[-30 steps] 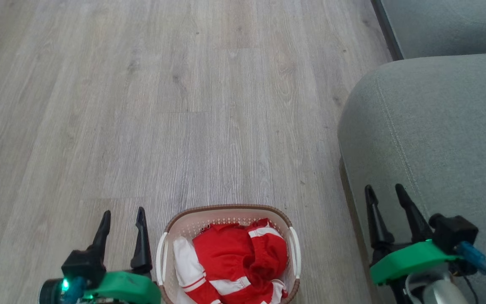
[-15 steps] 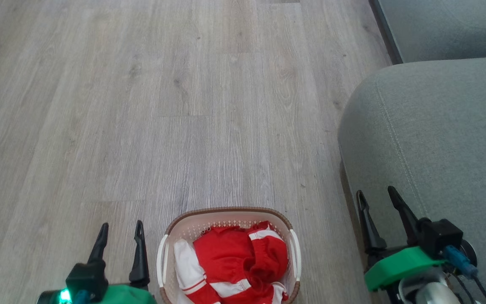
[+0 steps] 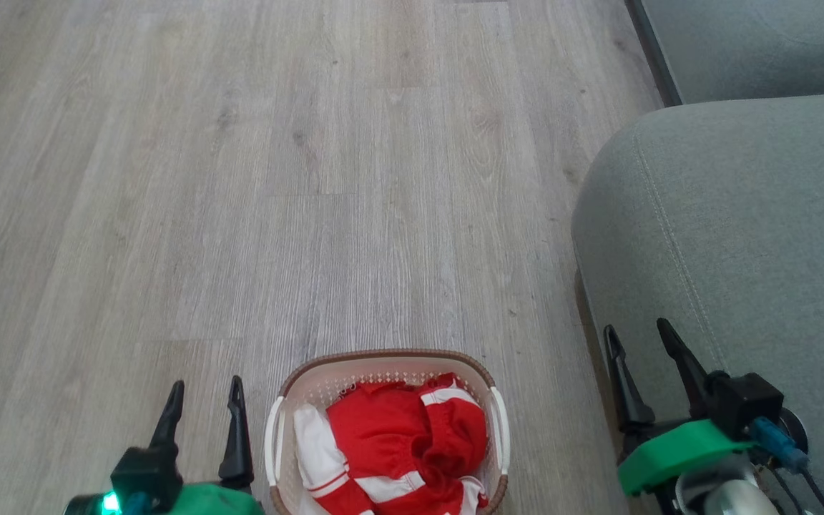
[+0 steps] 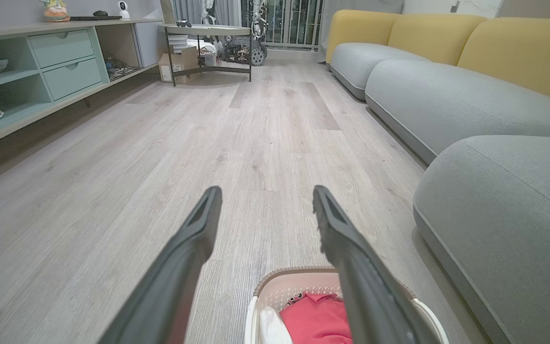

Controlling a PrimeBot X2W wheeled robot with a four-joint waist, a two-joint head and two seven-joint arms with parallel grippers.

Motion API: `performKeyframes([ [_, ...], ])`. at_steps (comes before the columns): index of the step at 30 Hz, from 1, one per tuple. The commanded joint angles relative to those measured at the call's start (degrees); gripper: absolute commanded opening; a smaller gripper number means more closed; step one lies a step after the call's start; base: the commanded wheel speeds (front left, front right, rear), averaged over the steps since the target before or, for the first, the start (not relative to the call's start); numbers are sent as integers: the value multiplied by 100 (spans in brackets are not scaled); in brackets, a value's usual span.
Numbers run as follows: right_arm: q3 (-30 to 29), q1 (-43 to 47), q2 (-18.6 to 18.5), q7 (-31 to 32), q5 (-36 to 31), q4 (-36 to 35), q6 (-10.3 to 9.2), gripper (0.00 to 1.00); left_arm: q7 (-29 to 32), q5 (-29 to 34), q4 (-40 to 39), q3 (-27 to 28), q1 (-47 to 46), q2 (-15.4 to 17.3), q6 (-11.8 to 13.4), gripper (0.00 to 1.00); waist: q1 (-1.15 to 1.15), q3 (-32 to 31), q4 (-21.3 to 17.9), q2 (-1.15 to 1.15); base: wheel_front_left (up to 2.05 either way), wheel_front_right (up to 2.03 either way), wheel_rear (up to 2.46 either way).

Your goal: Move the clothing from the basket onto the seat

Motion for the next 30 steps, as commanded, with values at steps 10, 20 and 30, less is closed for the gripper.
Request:
performKeyframes([
  [10, 105, -79, -59, -68, -27, -202, -1, 100, -72, -50, -195, 131, -172, -25, 44, 100, 0, 52, 4, 0, 0, 0, 0],
  [20, -35, -172, -59, -68, -109, -324, -1, 100, -72, 215, 48, -83, -422, -25, -157, 100, 0, 330, 22, 0, 0, 0, 0],
  [30, -556, -818, -59, -68, -275, -821, -1, 100, -72, 462, 1030, -668, -1581, -26, -530, 100, 0, 1625, -81, 0, 0, 0, 0],
])
